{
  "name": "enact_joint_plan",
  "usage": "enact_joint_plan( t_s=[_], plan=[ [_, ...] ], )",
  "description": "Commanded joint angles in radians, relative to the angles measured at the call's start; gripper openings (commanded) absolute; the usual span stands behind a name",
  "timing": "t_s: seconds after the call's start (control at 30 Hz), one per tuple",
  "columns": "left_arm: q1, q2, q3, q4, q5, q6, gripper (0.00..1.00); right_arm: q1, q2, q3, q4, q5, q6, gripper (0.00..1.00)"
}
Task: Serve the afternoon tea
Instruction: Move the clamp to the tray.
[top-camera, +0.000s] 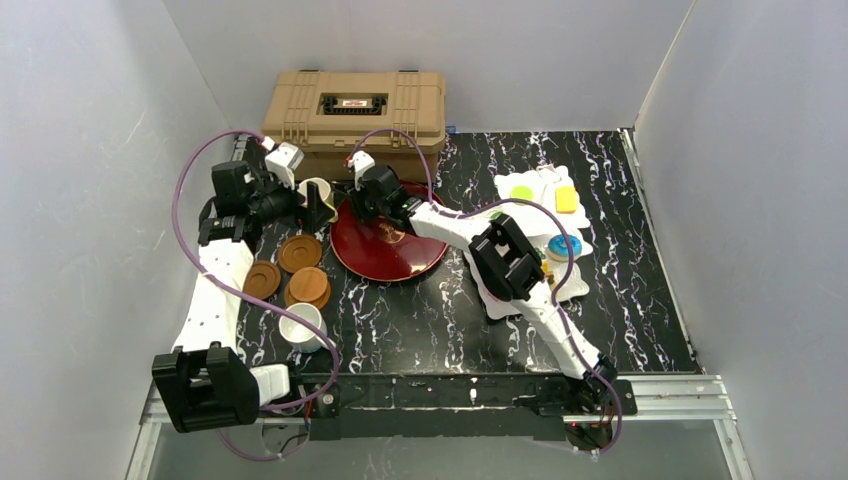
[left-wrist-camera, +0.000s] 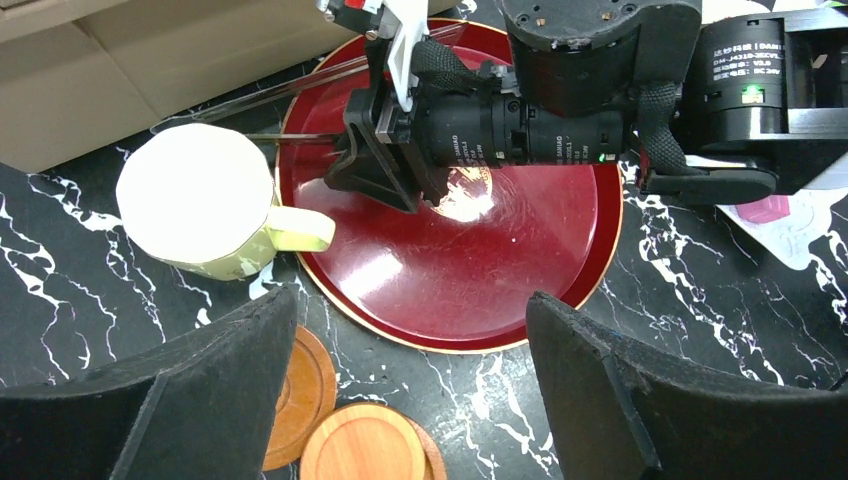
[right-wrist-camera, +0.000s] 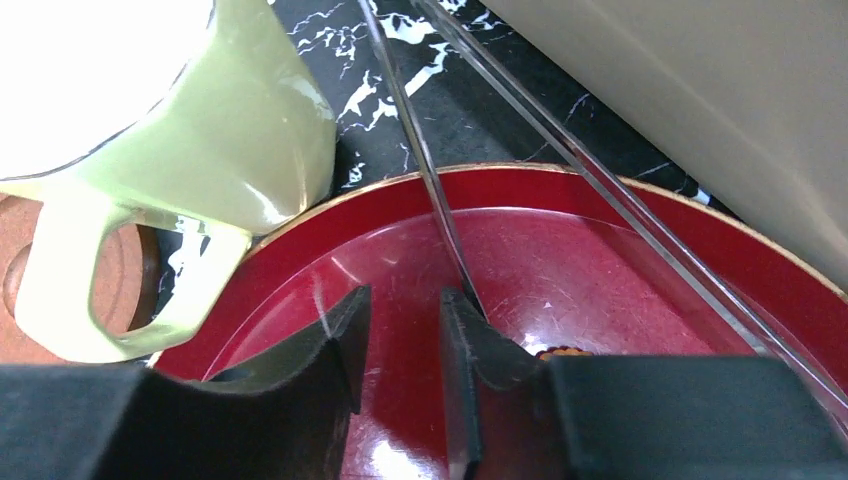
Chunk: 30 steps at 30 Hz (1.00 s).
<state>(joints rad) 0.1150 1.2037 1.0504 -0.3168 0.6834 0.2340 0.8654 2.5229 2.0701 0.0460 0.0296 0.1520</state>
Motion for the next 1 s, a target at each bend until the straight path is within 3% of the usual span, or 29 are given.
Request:
enact_joint_plan(
  t_s=[0.0,0.27,0.47,0.53,0.63,0.77,0.97],
  plan=[
    [0.008,-0.001,0.049,-0.029,0.034,-0.004,0.82,-0.008,0.025,0.061,-0.020,-0.022,-0.022,0.34],
    [0.007,-0.007,0.057,-0.048,0.044,-0.012,0.81,-0.002,-0.103,-0.085,0.131,-0.007,-0.022,0.01],
    [0.007,-0.017,0.064,-0.061,0.044,-0.013,0.81,-0.002,-0.179,-0.122,0.165,-0.018,-0.044,0.01],
    [0.007,-0.022,0.069,-0.063,0.054,-0.027,0.81,-0.002,-0.228,-0.149,0.184,-0.022,-0.046,0.30],
    [0.007,-0.022,0.069,-0.053,0.062,-0.042,0.83,-0.004,-0.234,-0.134,0.171,-0.017,-0.066,0.46],
    [0.008,-0.016,0.066,-0.042,0.060,-0.049,0.88,-0.017,-0.181,-0.064,0.095,-0.016,-0.091,0.57],
    [0.010,0.000,0.058,-0.032,0.037,-0.044,0.90,-0.041,-0.111,-0.047,0.058,-0.100,-0.080,0.59]
  ],
)
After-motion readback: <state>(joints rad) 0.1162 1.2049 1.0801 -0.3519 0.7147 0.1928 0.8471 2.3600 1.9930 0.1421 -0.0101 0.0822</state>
